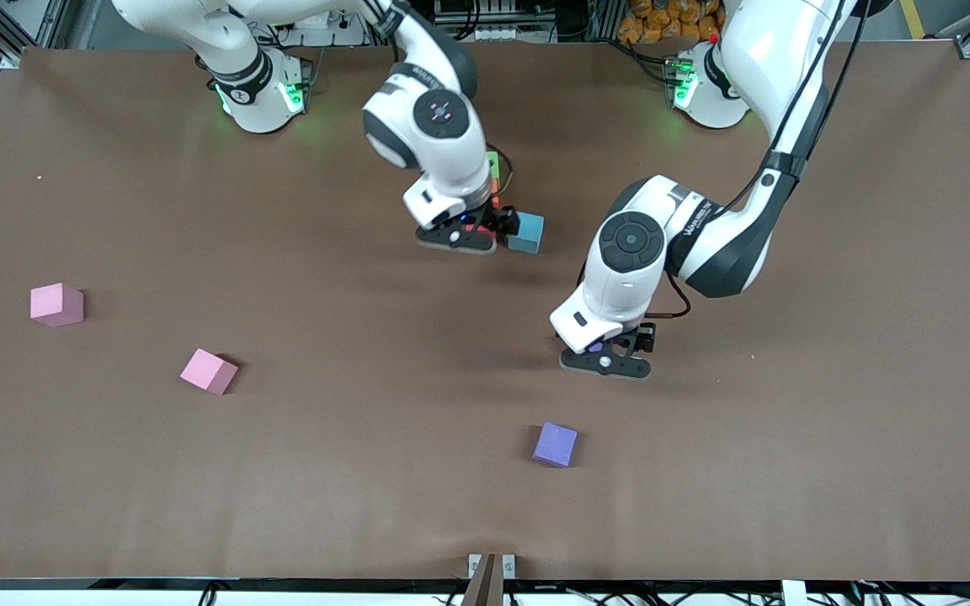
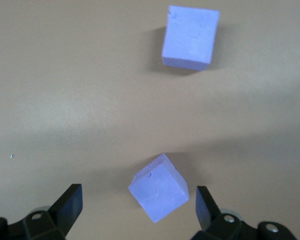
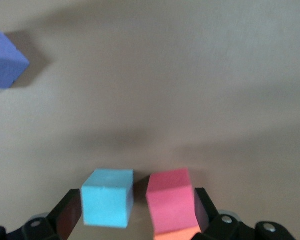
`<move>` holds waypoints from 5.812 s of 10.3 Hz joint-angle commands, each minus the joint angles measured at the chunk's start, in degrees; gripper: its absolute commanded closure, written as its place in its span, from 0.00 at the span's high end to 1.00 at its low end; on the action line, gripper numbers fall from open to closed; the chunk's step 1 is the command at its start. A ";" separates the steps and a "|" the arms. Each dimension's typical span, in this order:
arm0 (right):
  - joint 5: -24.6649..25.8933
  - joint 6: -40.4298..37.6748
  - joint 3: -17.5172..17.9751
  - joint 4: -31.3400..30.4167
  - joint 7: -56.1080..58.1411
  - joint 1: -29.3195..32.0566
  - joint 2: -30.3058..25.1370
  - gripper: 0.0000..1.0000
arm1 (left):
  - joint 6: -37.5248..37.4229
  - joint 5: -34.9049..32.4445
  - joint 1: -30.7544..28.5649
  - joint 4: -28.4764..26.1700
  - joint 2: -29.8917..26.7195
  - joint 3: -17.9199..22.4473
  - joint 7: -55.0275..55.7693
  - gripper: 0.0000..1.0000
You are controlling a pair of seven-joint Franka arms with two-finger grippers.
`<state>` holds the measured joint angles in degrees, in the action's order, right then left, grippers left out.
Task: Arrange blocks into number 1
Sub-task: 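Reach the left gripper to a purple cube while the right gripper grasps cyan, then grasp the purple cube with the left gripper while the right gripper lifts cyan, then set the cyan cube next to the pink cube and open the right gripper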
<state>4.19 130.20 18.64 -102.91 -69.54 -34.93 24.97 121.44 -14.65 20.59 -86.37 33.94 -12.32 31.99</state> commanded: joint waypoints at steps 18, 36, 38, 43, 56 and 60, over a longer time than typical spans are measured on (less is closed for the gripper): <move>16.11 2.59 -0.71 12.74 -14.22 -10.07 17.74 1.00 | -0.33 10.00 -2.75 2.26 7.45 -0.16 27.59 1.00; 17.87 -1.43 1.66 12.30 2.03 0.04 17.22 0.00 | -0.33 9.91 -1.17 0.95 10.44 -0.16 30.32 1.00; 17.87 -3.55 2.28 10.64 2.91 0.65 15.99 0.00 | -0.33 9.91 -1.08 0.86 10.70 -0.16 30.58 1.00; 17.87 -3.03 8.34 3.43 3.97 7.59 11.95 0.00 | -0.33 9.91 -0.72 0.86 11.15 -0.16 29.71 0.67; 18.04 2.16 8.17 0.43 3.18 7.33 11.94 0.00 | -0.94 3.14 0.33 1.82 8.86 -0.69 27.78 0.57; 18.31 2.25 7.99 0.43 3.53 7.60 12.03 0.00 | -1.03 3.14 0.42 1.82 7.98 -0.87 27.77 0.57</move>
<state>21.72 131.99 26.09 -100.23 -65.88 -28.63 38.38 121.35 -10.28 20.98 -84.04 43.36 -13.06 60.50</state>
